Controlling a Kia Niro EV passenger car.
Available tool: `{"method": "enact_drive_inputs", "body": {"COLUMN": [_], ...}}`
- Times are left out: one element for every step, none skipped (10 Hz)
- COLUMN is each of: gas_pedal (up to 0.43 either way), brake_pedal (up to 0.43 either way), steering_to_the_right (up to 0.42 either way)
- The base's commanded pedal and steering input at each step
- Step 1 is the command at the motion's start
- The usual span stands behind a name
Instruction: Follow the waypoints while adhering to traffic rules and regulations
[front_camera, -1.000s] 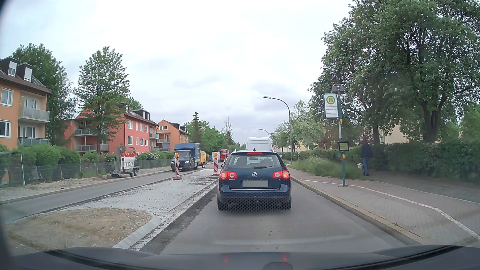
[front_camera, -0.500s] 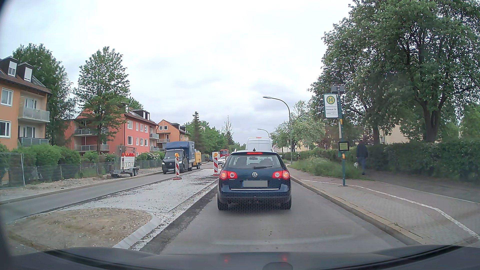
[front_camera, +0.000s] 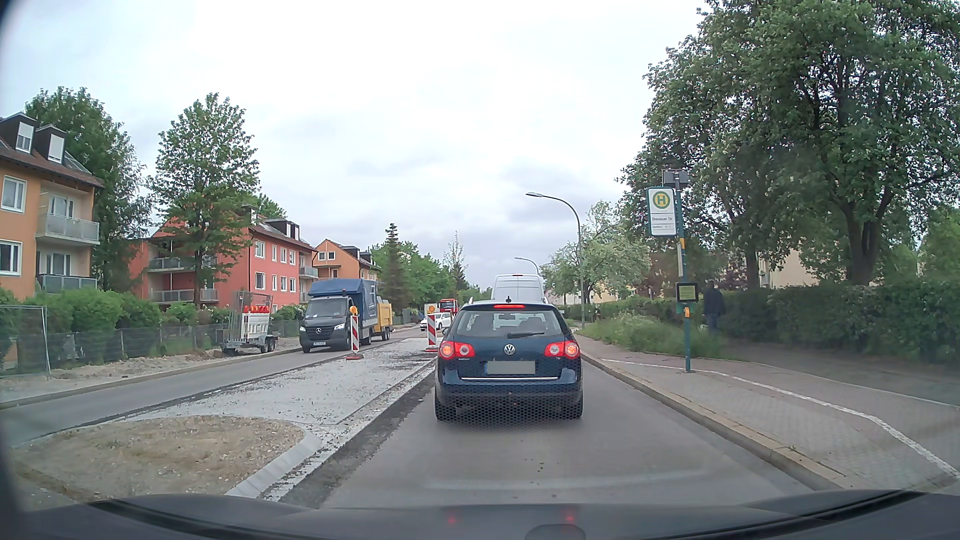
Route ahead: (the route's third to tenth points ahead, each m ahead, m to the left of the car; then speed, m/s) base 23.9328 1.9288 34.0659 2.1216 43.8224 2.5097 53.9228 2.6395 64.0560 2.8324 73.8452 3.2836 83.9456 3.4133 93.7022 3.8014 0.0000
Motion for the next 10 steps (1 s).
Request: {"method": "enact_drive_inputs", "body": {"gas_pedal": [0.000,0.000,0.000,0.000,0.000,0.000,0.000,0.000,0.000,0.000], "brake_pedal": [0.244,0.244,0.244,0.244,0.244,0.244,0.244,0.244,0.244,0.244], "steering_to_the_right": [-0.011,-0.011,-0.011,-0.011,-0.011,-0.011,-0.011,-0.011,-0.011,-0.011]}}
